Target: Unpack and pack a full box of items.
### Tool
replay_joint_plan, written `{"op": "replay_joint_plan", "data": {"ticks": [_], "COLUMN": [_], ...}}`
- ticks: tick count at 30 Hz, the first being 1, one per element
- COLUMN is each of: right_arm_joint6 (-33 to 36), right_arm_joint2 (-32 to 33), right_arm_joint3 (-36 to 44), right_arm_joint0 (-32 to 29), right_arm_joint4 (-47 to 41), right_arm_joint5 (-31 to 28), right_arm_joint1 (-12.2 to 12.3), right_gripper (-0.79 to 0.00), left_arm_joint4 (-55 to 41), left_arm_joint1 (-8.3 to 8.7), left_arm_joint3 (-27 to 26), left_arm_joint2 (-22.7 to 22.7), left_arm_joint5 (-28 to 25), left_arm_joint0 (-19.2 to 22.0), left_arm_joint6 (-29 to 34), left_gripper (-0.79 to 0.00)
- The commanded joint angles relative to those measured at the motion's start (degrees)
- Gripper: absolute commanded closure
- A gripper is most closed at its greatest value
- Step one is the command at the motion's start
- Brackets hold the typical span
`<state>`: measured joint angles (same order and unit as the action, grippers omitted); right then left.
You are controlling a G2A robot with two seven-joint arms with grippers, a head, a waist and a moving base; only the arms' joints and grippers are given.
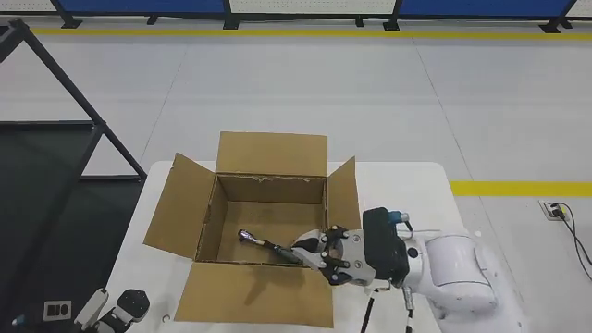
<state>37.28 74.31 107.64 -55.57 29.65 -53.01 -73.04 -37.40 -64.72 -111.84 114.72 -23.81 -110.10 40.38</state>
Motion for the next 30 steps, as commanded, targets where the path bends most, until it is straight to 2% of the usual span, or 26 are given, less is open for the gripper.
{"op": "replay_joint_plan", "data": {"ticks": [1,2,3,4,17,21,25,30], "right_arm_joint6": [-1.5,-1.7,-2.2,-2.4,-2.4,-3.4,-4.3,-4.6], "right_arm_joint2": [2.3,3.2,4.3,5.2,5.2,4.9,9.7,21.6], "right_arm_joint3": [1.7,2.3,2.9,3.3,3.6,6.4,12.6,20.3], "right_arm_joint0": [-3.5,-4.9,-6.2,-7.5,-7.8,-7.6,-9.9,-17.7], "right_arm_joint4": [0.6,0.9,1.4,2.6,2.9,6.7,14.4,20.8], "right_arm_joint5": [0.4,0.6,2.1,4.4,5.1,4.0,1.8,-0.9], "right_arm_joint1": [0.4,0.6,0.8,0.9,1.0,1.2,1.9,3.3], "right_gripper": [0.0,0.0,-0.209,-0.785,-0.785,-0.785,-0.785,-0.785], "left_arm_joint4": [0.0,0.0,0.0,0.0,0.0,0.0,0.0,0.0], "left_arm_joint1": [0.0,0.0,0.0,0.0,0.0,0.0,0.0,0.0], "left_arm_joint3": [0.0,0.0,0.0,0.0,0.0,0.0,0.0,0.0], "left_arm_joint2": [0.0,0.0,0.0,0.0,0.0,0.0,0.0,0.0], "left_arm_joint5": [0.0,0.0,0.0,0.0,0.0,0.0,0.0,0.0], "left_arm_joint0": [0.0,0.0,0.0,0.0,0.0,0.0,0.0,0.0], "left_arm_joint6": [0.0,0.0,0.0,0.0,0.0,0.0,0.0,0.0], "left_gripper": [-0.785,-0.785,-0.785,-0.785,-0.785,-0.785,-0.785,-0.785]}}
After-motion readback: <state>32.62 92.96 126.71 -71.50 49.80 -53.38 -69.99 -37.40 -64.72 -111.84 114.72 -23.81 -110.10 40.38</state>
